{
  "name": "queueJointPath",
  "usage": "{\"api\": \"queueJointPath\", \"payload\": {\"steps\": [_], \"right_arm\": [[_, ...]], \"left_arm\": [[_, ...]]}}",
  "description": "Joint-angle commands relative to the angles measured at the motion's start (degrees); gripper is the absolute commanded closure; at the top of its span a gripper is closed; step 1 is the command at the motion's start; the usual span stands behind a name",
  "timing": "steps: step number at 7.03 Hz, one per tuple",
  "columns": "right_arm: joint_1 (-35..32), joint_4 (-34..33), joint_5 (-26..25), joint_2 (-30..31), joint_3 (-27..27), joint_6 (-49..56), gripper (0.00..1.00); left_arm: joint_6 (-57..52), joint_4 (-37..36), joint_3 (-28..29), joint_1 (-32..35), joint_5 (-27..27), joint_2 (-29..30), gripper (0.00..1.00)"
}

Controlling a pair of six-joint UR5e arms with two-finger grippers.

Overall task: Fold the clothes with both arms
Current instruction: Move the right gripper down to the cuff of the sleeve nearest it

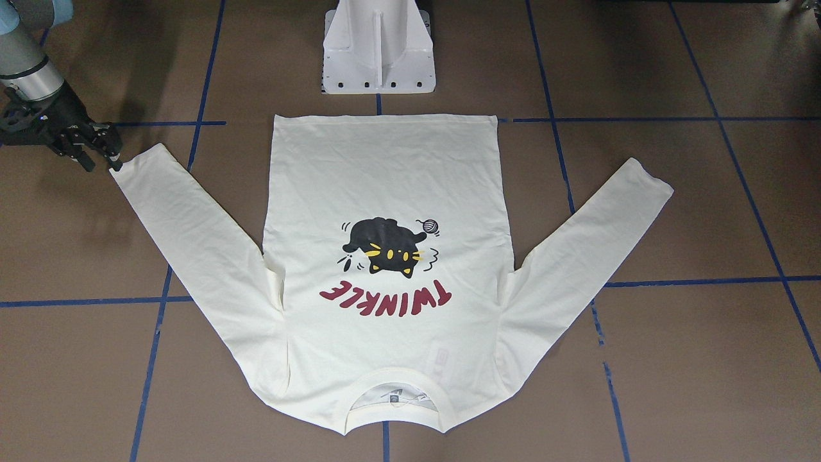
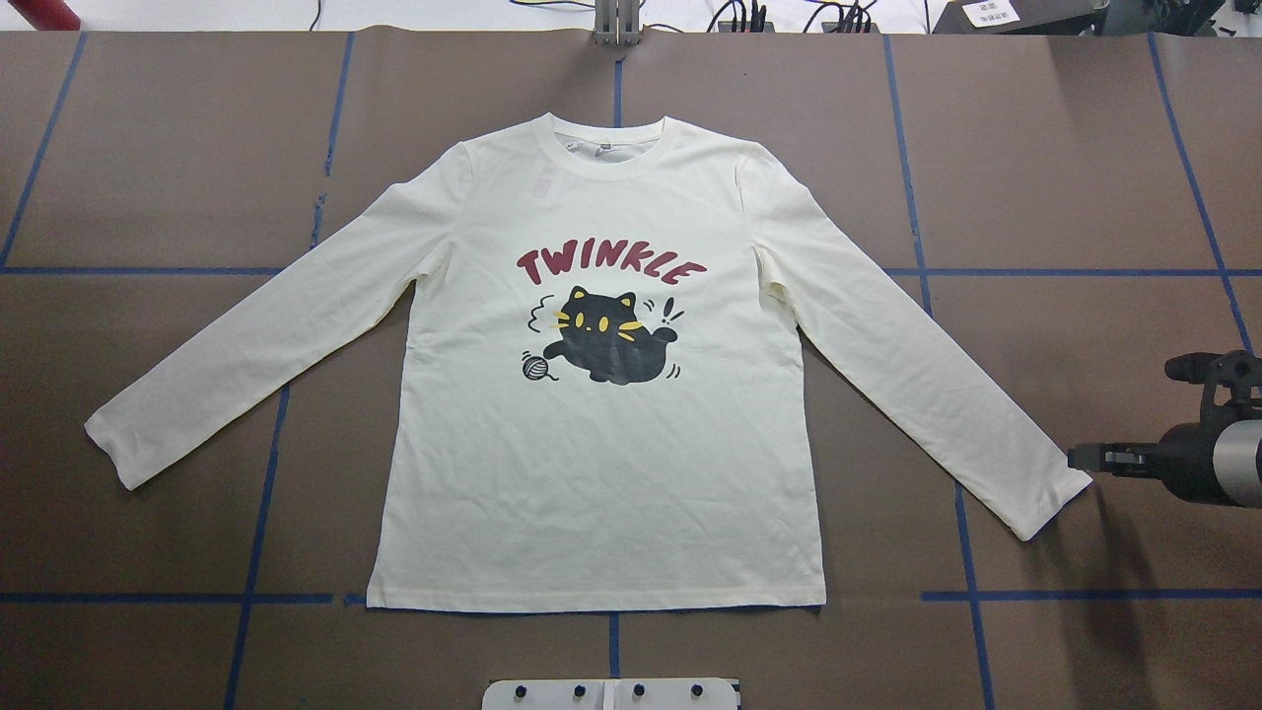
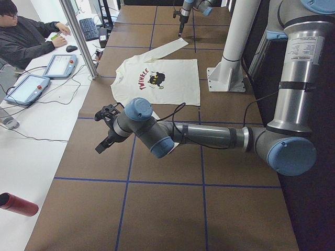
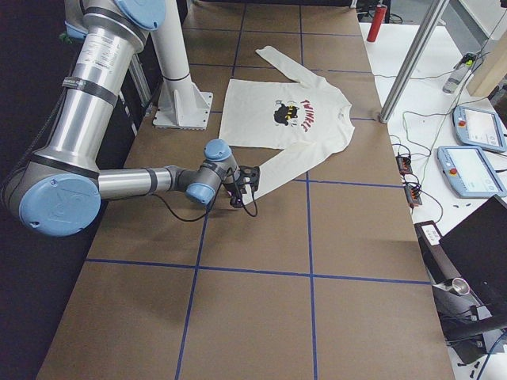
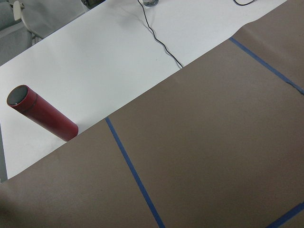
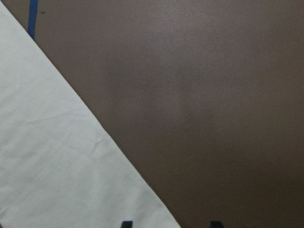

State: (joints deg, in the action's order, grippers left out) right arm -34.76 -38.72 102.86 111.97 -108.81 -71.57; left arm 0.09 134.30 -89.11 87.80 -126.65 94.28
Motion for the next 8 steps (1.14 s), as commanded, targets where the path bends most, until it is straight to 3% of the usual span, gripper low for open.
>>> {"api": "queueJointPath", "payload": {"steps": [1, 5, 6, 8], "right_arm": [[1.2, 0.1, -0.6, -0.5, 1.0, -0.1, 0.38], [3.1, 0.3, -2.3, -1.0, 2.6, -0.9, 0.46], [3.4, 0.3, -2.4, -1.1, 2.6, -1.3, 0.53], [3.4, 2.4, -2.5, -1.1, 2.6, -3.8, 1.00]], "left_arm": [[0.0, 0.0, 0.1, 0.0, 0.0, -0.1, 0.00], [-0.3, 0.0, 0.0, 0.0, 0.0, -0.1, 0.00], [-0.4, 0.0, 0.0, 0.0, 0.0, -0.1, 0.00], [-0.4, 0.0, 0.0, 0.0, 0.0, -0.3, 0.00]]}}
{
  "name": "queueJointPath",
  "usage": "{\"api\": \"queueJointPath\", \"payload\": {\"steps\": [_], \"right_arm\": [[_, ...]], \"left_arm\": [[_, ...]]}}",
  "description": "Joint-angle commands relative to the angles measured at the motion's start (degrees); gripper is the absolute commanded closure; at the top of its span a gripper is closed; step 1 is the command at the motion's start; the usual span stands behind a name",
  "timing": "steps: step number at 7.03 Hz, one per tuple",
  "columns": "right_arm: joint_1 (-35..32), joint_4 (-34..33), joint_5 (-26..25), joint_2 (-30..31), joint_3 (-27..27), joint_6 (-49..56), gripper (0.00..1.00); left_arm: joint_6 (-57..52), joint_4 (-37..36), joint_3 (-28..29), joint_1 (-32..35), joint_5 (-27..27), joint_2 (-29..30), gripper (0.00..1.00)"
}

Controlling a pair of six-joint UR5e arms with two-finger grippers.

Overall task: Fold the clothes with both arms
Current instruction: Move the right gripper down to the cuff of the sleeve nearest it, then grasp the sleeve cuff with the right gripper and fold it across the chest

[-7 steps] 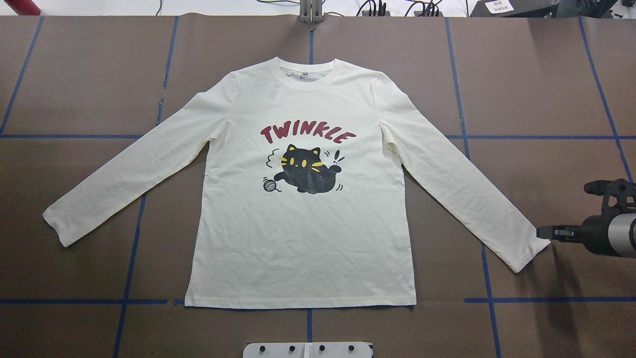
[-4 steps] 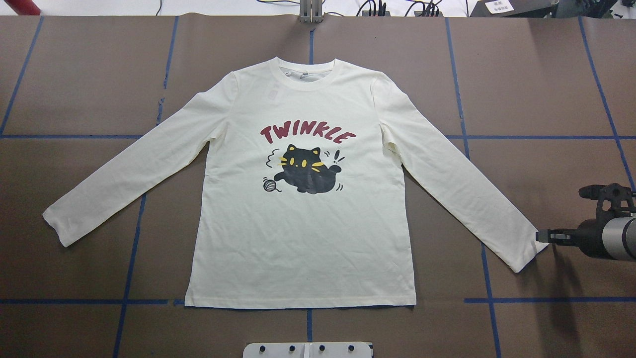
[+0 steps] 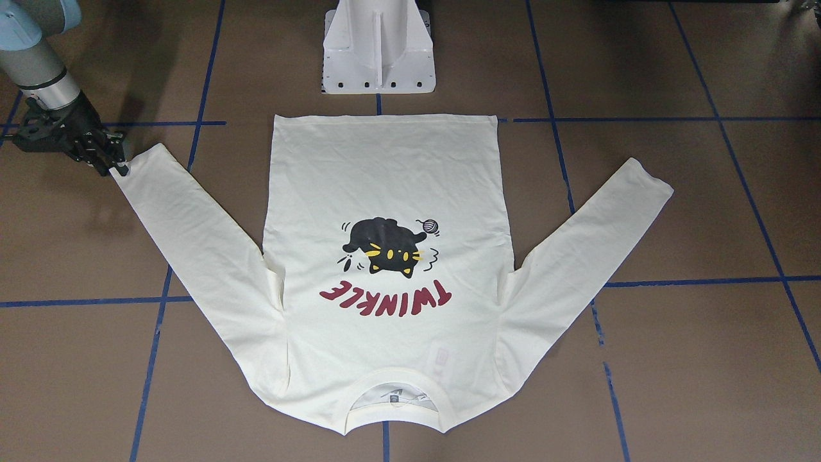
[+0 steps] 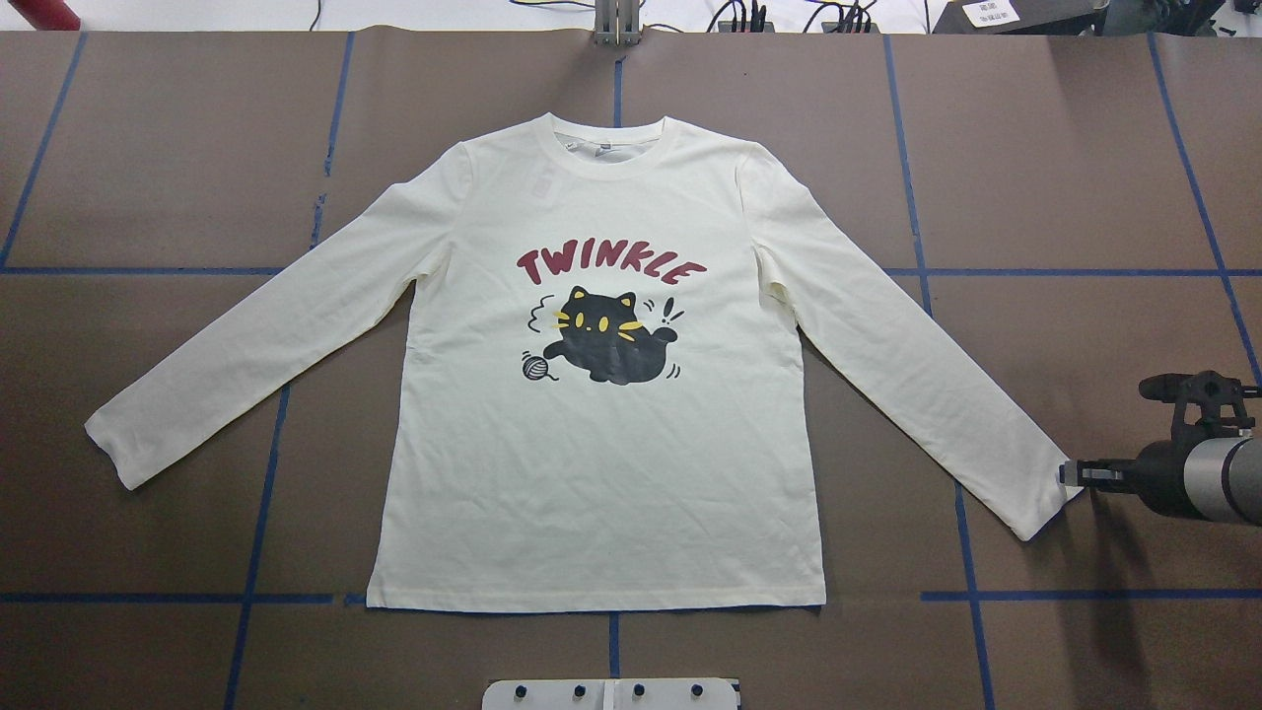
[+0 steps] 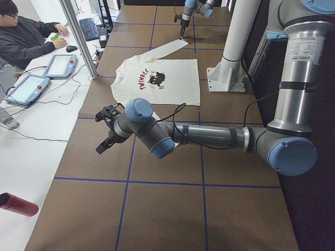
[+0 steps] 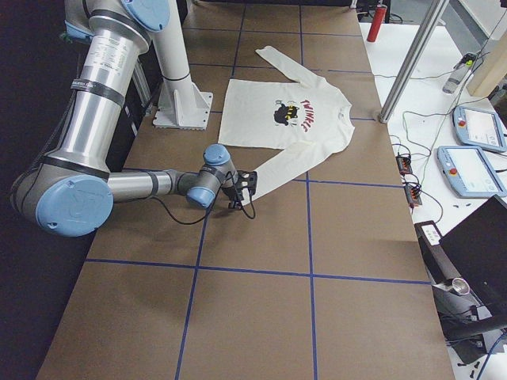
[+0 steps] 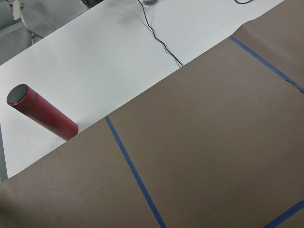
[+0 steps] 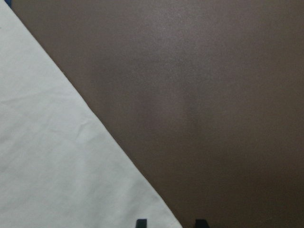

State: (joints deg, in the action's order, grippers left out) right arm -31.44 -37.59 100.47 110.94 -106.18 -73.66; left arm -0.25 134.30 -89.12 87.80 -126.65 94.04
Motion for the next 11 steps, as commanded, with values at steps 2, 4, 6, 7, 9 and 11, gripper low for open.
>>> {"api": "queueJointPath", "payload": {"steps": [2, 4, 6, 7, 9, 11], "right_arm": [[0.0, 1.6, 0.0, -0.9, -0.3, -1.1, 1.00], [-2.5, 1.1, 1.3, -1.5, -2.6, -0.3, 1.00], [-8.8, -5.2, 5.0, -8.0, -3.0, 2.0, 1.00], [-10.3, -11.3, 4.9, -13.5, -3.1, 2.0, 1.00], [-12.8, -24.9, 4.7, -26.3, -3.0, 2.0, 1.00], [-15.3, -39.0, 4.2, -39.0, -2.8, 2.0, 1.00]], "left_arm": [[-0.1, 0.0, 0.1, 0.0, 0.0, -0.3, 0.00], [-0.1, 0.0, 0.1, 0.0, -0.1, -0.3, 0.00], [-0.1, 0.0, 0.1, 0.0, -0.1, -0.3, 0.00], [-0.1, 0.0, 0.1, 0.0, -0.1, -0.3, 0.00], [-0.1, 0.0, 0.2, 0.0, -0.1, -0.3, 0.00], [-0.1, 0.0, 0.3, 0.0, -0.1, -0.3, 0.00]]}}
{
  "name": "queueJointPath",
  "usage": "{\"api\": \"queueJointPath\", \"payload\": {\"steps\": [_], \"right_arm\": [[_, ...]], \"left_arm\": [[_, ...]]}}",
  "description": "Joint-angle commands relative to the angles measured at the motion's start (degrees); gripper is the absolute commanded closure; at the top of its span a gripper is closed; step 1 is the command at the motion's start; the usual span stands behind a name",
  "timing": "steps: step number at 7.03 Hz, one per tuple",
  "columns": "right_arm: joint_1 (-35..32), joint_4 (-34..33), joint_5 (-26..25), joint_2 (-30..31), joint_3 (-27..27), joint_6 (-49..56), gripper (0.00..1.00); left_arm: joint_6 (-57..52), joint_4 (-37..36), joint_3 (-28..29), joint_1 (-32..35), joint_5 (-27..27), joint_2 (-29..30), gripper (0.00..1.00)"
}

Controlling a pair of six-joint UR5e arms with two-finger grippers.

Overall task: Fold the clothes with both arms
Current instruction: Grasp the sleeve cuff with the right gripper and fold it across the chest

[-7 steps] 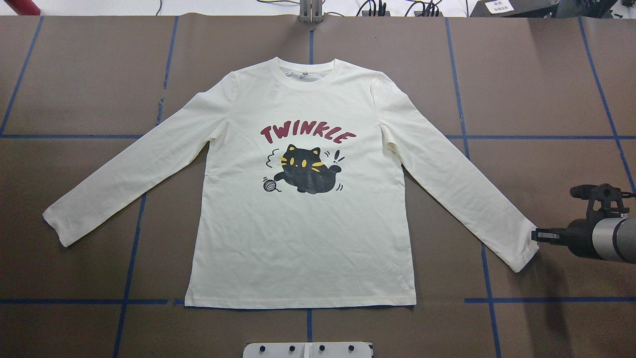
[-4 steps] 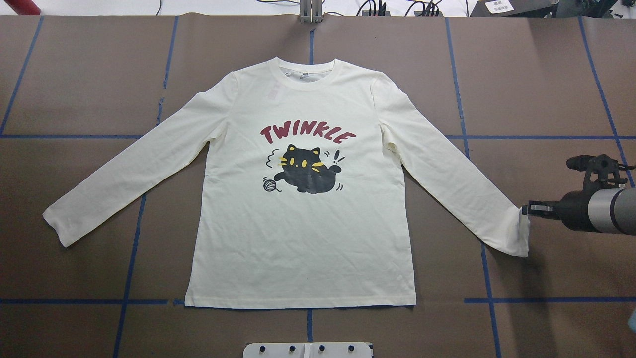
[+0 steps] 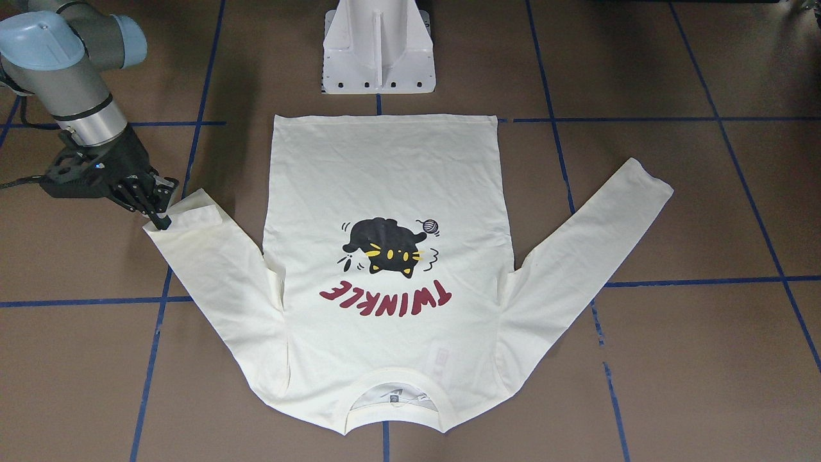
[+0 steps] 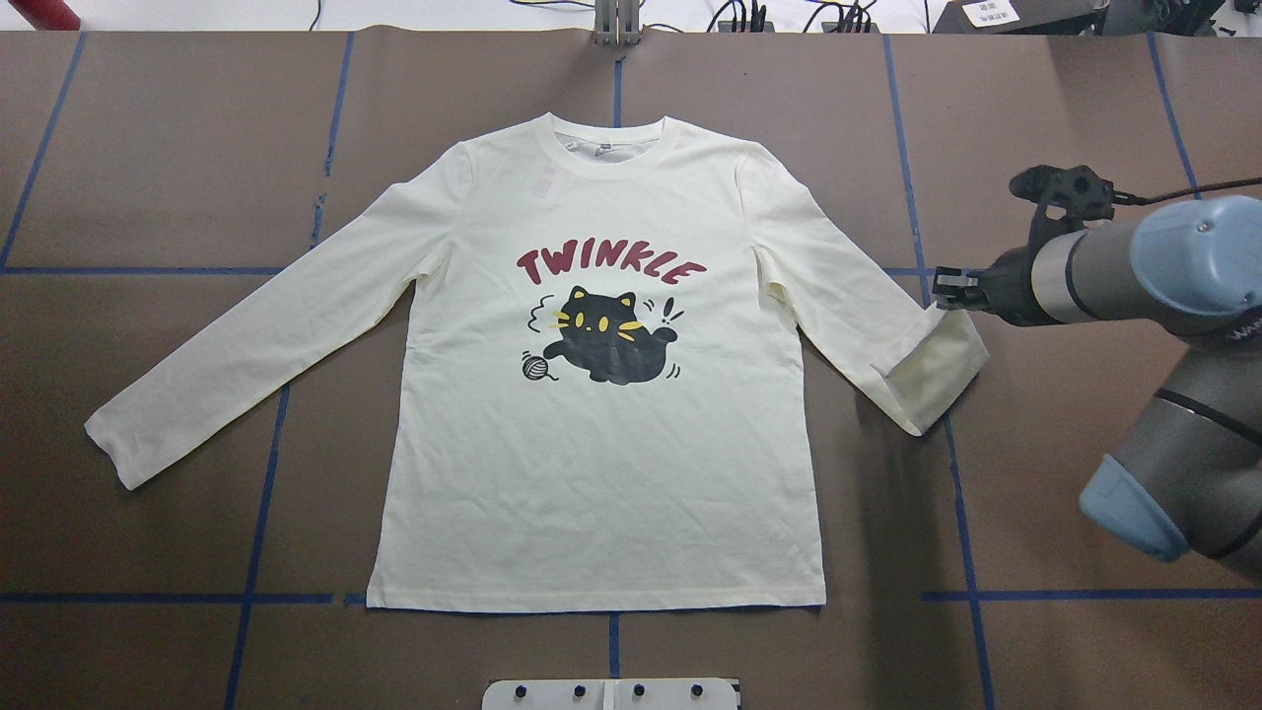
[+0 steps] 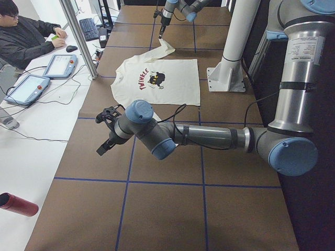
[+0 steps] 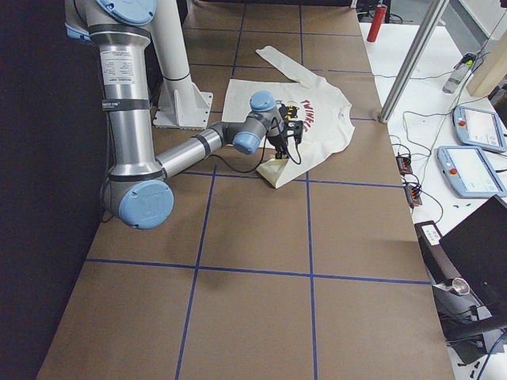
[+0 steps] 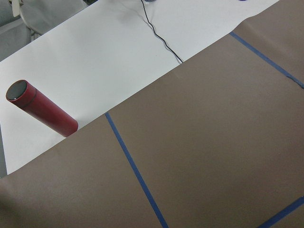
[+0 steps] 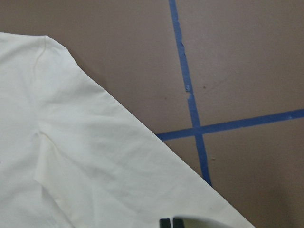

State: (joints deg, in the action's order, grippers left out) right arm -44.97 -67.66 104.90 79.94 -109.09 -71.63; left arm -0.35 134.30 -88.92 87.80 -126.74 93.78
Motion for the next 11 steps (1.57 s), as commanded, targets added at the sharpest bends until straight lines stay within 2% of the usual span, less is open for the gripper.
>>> {"api": "queueJointPath", "payload": {"steps": [1, 2, 3, 4, 6, 7, 8, 10, 11], "right_arm": [[-2.6, -18.8, -0.5, -17.6, 0.6, 1.2, 1.00], [-2.5, -22.7, -2.6, -24.1, 1.2, 4.6, 1.00], [-2.4, -22.4, -3.1, -28.5, 2.8, 8.9, 1.00], [-2.1, -22.3, -3.0, -34.7, 7.3, 10.8, 1.00], [2.2, -21.5, -5.2, -46.8, 22.3, 12.5, 1.00], [8.4, -14.8, -13.6, -47.2, 28.3, 12.1, 1.00], [12.3, -8.1, -18.3, -48.2, 34.1, 11.7, 1.00], [16.4, -5.6, -23.6, -58.0, 47.1, 7.7, 1.00], [18.2, -5.0, -26.7, -59.4, 48.7, 3.2, 1.00]], "left_arm": [[0.0, 0.0, 0.1, 0.0, 0.0, 0.0, 0.00], [0.0, 0.0, 0.2, 0.0, 0.0, 0.0, 0.00], [0.0, 0.0, 0.3, 0.1, 0.0, 0.0, 0.00], [0.0, 0.0, 0.4, 0.0, 0.0, 0.0, 0.00], [-0.1, 0.0, 0.4, 0.1, 0.0, -0.1, 0.00], [-0.1, 0.0, 0.5, 0.0, 0.0, -0.3, 0.00], [0.0, 0.0, 0.5, 0.0, 0.0, -0.4, 0.00], [0.0, 0.0, 0.5, 0.1, 0.0, -0.4, 0.00], [0.0, 0.0, 0.5, 0.0, 0.0, -0.4, 0.00]]}}
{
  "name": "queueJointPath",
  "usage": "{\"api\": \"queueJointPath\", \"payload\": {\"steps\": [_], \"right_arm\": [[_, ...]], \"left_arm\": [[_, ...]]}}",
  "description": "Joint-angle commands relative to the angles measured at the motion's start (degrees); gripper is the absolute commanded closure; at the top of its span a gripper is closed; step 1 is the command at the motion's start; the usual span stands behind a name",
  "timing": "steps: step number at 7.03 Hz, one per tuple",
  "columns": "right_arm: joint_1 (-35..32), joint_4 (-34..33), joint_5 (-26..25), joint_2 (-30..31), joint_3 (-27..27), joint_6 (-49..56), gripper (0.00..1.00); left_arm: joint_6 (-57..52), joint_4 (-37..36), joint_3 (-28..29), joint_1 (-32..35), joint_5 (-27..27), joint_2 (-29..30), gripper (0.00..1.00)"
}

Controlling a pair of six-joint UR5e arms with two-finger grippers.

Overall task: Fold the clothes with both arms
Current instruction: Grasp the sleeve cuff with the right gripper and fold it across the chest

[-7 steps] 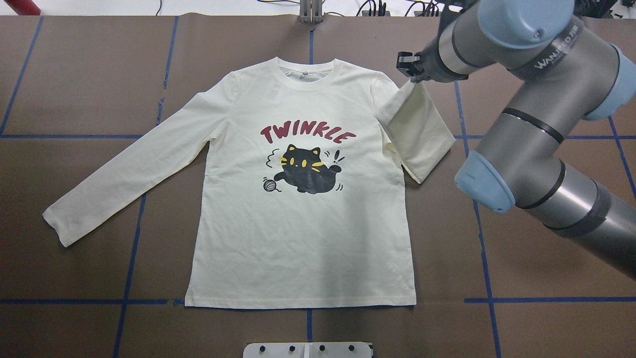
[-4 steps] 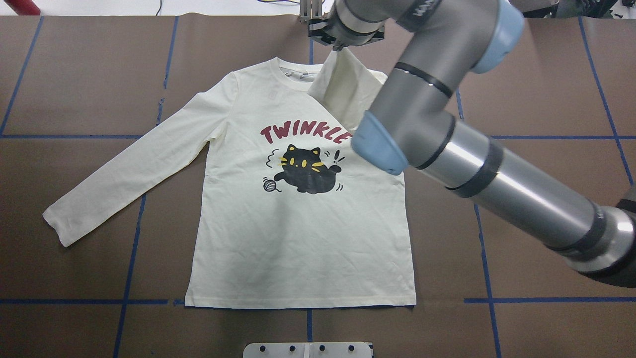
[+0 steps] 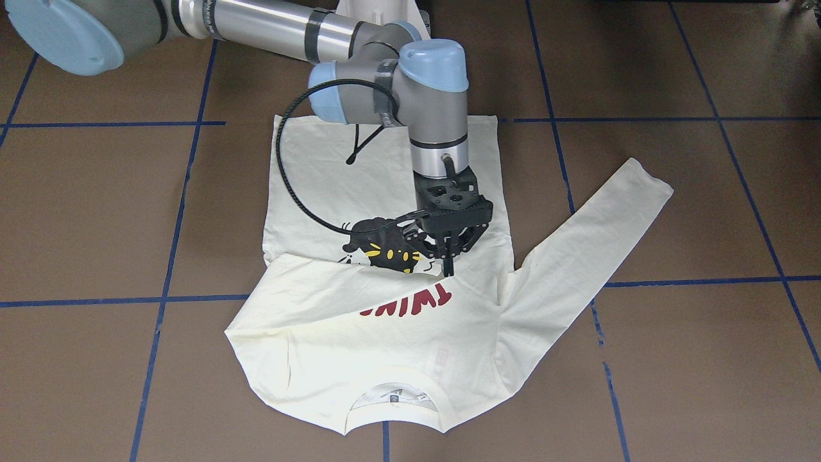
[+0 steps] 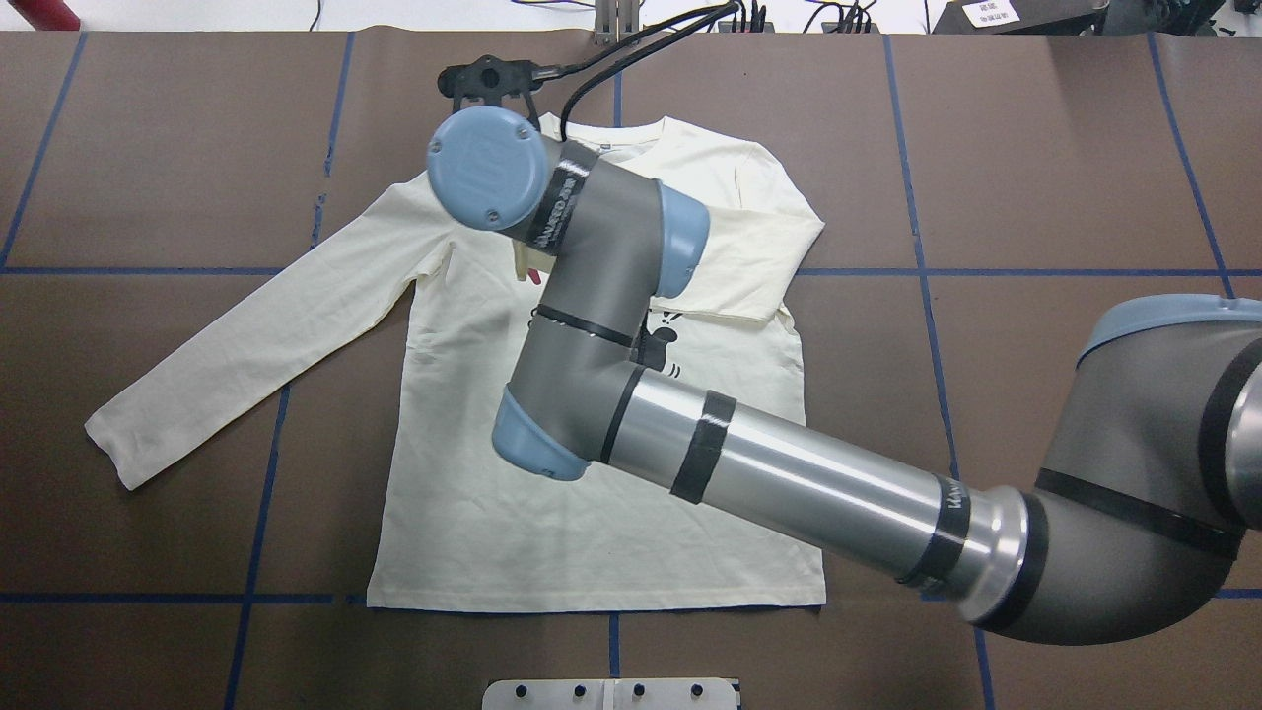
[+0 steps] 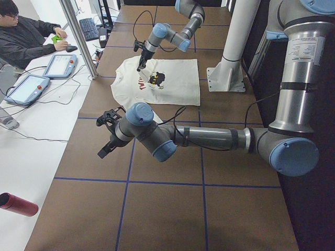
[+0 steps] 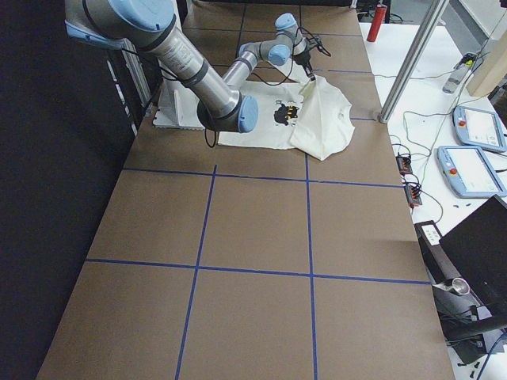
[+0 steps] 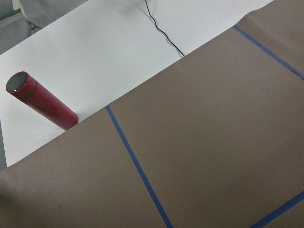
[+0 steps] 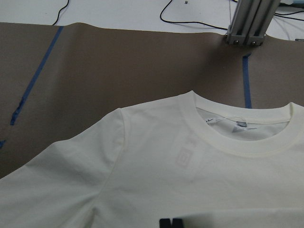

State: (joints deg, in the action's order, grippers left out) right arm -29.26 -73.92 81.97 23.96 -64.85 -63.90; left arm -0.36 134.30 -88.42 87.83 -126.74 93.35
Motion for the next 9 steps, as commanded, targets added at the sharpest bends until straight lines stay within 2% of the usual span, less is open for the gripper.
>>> {"api": "queueJointPath", "payload": {"steps": [1, 3, 4, 5, 6, 7, 9], "right_arm": [[3.2, 1.3, -4.8, -5.9, 7.3, -6.3, 1.00], [3.2, 3.4, -4.9, -12.0, 15.1, -11.4, 1.00], [3.2, 3.4, -5.0, -12.2, 15.7, -11.6, 0.80], [3.2, 3.5, -5.0, -12.3, 15.9, -11.7, 0.58], [3.1, 3.4, -4.9, -12.4, 16.1, -11.8, 0.01], [2.6, 3.4, -4.5, -12.5, 16.2, -12.0, 0.00], [-1.5, 2.3, 5.3, -13.1, 16.0, -12.0, 0.00]], "left_arm": [[0.0, 0.0, 0.0, 0.0, 0.0, 0.0, 0.00], [0.1, 0.0, 0.0, 0.0, 0.0, 0.0, 0.00], [0.1, 0.0, 0.0, 0.0, 0.0, -0.1, 0.00], [0.2, 0.0, 0.0, 0.0, 0.1, -0.1, 0.00], [0.2, 0.0, 0.2, 0.0, 0.0, 0.0, 0.00], [0.3, 0.0, 0.4, 0.0, 0.0, 0.0, 0.00], [0.4, 0.0, 0.4, 0.0, 0.0, 0.1, 0.00]]}}
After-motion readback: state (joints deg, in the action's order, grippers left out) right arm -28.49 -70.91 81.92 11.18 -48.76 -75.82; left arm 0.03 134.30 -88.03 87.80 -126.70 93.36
